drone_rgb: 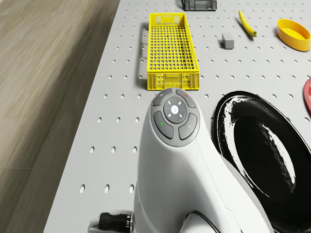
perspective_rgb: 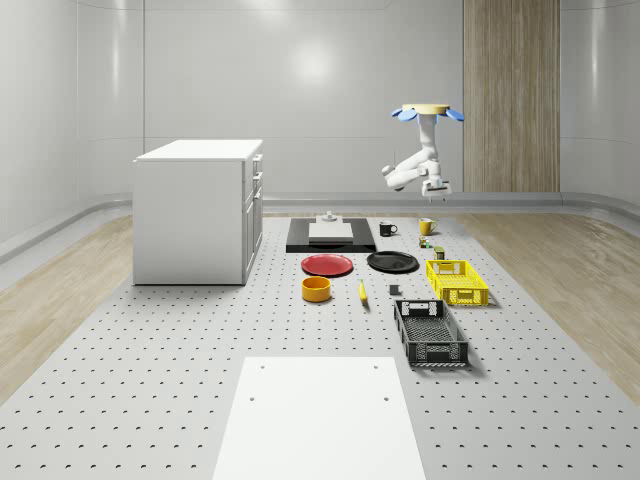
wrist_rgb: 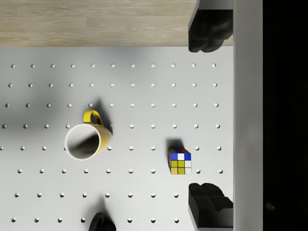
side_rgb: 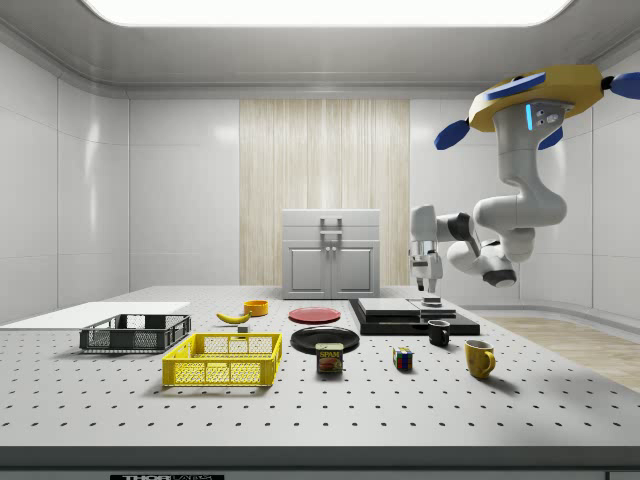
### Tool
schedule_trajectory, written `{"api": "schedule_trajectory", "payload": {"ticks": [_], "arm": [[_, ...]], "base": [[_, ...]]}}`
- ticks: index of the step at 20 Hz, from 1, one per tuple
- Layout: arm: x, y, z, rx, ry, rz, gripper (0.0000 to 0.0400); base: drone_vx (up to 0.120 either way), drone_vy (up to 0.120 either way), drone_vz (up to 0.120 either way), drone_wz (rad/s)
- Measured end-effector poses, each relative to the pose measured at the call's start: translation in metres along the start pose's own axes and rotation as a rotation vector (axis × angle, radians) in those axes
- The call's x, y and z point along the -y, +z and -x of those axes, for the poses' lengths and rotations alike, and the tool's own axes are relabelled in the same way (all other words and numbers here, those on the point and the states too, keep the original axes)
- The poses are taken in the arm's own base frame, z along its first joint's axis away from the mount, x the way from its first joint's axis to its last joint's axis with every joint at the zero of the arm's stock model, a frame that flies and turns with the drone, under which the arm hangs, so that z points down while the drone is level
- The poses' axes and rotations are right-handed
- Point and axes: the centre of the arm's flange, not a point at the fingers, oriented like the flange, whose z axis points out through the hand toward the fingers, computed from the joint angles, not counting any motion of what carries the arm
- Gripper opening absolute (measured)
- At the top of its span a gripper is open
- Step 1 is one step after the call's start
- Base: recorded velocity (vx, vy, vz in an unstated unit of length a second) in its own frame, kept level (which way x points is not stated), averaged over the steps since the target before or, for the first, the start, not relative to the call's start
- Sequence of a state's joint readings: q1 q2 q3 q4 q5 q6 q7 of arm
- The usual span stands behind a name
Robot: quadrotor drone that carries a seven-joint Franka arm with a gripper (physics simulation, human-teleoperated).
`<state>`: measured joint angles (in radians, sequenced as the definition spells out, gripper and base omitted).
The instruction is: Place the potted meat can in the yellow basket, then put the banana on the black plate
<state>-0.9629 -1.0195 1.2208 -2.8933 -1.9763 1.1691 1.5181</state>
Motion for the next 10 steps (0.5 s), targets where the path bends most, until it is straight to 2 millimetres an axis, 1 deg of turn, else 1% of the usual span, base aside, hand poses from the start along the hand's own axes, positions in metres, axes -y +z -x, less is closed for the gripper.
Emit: {"api": "schedule_trajectory", "payload": {"ticks": [10], "arm": [[0.0046,-0.0001,0.0047,-0.048,-0.001,0.045,0.04]], "base": [[0.12,0.0,-0.12,0.0]]}}
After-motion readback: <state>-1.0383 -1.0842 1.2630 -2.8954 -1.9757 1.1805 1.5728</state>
